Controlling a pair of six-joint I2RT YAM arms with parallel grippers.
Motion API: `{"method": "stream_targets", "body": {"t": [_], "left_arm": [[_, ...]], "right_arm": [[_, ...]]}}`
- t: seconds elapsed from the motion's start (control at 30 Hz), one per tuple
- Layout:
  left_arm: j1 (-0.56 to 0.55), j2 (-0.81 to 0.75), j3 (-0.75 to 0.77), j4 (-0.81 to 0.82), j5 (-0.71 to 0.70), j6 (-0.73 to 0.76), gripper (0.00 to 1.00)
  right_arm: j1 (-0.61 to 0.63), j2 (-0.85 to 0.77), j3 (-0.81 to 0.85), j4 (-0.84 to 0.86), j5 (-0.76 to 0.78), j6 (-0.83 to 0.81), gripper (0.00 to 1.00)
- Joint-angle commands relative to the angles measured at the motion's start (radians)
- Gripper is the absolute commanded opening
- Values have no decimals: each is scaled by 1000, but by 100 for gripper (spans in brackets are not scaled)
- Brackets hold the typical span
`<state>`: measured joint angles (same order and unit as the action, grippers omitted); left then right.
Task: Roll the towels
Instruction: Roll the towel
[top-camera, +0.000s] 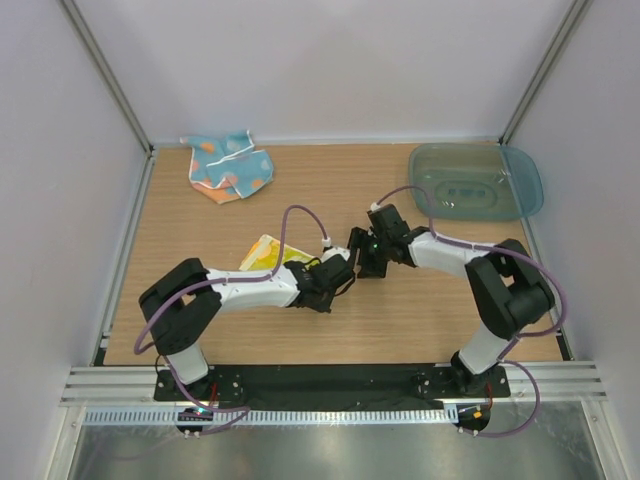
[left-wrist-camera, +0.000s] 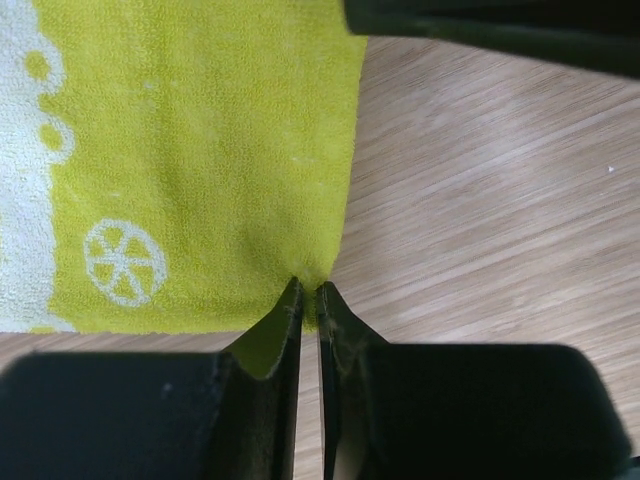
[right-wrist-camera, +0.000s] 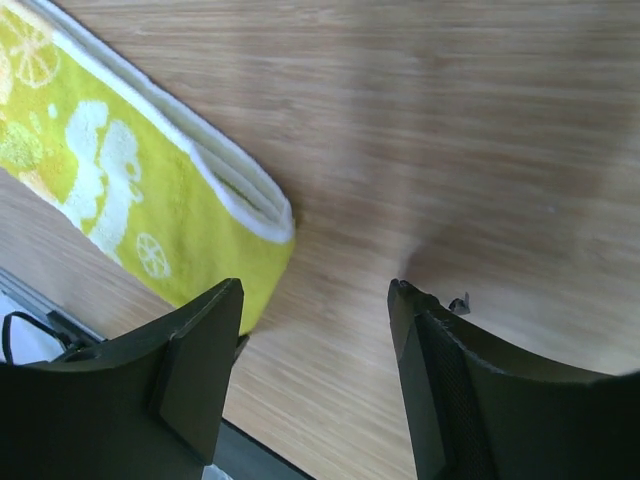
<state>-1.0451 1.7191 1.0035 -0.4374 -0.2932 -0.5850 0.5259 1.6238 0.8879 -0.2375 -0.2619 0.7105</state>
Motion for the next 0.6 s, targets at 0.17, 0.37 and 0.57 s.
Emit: {"method": "stream_targets", "body": {"t": [0.17, 0.37, 0.57], "left_arm": [[20, -21, -55, 65, 63, 1, 8], [34, -30, -72, 80, 77, -3, 6], [42, -42, -80, 85, 83, -6, 2]], "right_arm": [[-1, 177, 59, 171, -135, 67, 61], [0, 222, 66, 179, -131, 66, 41], [-1, 219, 80, 107, -76, 29, 12]]}}
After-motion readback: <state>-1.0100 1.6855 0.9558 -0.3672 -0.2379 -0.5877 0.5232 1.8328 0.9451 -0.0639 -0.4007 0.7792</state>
